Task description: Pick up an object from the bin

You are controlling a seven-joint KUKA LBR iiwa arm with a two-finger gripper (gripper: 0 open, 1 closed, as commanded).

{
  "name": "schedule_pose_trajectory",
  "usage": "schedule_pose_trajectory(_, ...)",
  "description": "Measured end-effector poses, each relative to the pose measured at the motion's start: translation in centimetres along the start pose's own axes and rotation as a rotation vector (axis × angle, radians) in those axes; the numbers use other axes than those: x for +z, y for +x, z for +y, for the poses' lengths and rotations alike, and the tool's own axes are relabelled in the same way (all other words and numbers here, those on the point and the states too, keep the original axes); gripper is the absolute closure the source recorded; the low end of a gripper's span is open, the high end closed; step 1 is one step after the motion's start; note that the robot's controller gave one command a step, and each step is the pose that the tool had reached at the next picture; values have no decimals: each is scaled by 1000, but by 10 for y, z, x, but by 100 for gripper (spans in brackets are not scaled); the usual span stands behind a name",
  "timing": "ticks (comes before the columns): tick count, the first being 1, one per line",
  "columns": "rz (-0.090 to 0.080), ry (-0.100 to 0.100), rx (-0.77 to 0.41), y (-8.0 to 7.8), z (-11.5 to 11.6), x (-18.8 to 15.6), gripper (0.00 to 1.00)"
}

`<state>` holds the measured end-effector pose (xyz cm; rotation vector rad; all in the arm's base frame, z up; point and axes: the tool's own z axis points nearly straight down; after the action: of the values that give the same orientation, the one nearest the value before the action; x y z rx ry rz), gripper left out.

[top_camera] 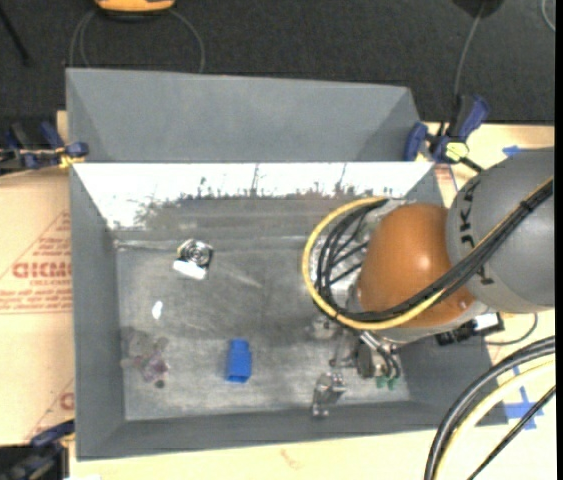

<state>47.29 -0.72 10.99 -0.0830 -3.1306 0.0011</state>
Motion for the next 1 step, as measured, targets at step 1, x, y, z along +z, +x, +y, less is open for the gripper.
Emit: schedule_pose_trajectory(1,-18,-6,112,-33,66,-60,0)
